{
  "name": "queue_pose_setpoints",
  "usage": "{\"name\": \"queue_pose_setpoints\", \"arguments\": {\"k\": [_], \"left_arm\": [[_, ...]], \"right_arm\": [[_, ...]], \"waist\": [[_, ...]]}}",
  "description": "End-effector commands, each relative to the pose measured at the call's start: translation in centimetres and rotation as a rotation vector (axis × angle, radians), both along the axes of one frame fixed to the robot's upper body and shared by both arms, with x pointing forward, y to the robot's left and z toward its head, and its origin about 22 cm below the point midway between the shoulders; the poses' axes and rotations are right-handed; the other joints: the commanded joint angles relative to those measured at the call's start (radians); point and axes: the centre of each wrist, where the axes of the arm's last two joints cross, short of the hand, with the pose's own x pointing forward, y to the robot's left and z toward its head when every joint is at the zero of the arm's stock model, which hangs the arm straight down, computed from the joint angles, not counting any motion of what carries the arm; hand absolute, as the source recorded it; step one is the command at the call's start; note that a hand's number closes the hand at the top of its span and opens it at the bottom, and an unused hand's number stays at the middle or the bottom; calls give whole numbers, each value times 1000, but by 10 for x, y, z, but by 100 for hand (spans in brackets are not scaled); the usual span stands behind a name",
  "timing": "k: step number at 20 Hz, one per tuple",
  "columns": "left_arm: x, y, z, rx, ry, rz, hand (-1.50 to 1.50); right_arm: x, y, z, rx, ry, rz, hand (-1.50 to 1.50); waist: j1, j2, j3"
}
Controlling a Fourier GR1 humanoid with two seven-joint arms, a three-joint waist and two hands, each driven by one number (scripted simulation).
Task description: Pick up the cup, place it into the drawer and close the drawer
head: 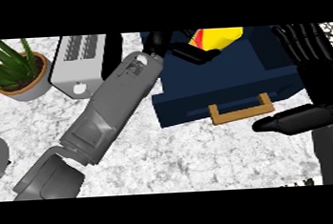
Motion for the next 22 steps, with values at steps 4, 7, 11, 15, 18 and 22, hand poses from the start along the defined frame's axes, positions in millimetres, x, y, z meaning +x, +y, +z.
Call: {"name": "queue_pose_setpoints", "arguments": {"k": [4, 7, 11, 15, 18, 22], "left_arm": [[-5, 4, -14, -123, 6, -22, -150], [-8, 7, -21, -218, -11, -19, -150], [-7, 0, -1, -366, -91, -50, -150], [-5, -2, 7, -428, -128, -4, -150], [-5, -5, 10, -425, -130, 29, -150], [-3, 3, -2, -438, -137, 67, -150]], "right_arm": [[10, 16, 12, 13, 8, 145, -150], [8, 35, 1, 25, 31, 308, 150], [4, 45, 3, -44, 42, 517, 150], [-1, 40, -4, -313, 165, 582, 150], [-3, 30, -4, -482, 207, 559, 150], [-18, 27, -17, -643, 208, 430, -150]], "waist": [[-34, 10, -1], [-48, 17, -1], [-37, 7, -2], [15, -9, -3], [25, -15, -2], [86, -25, -1]]}}
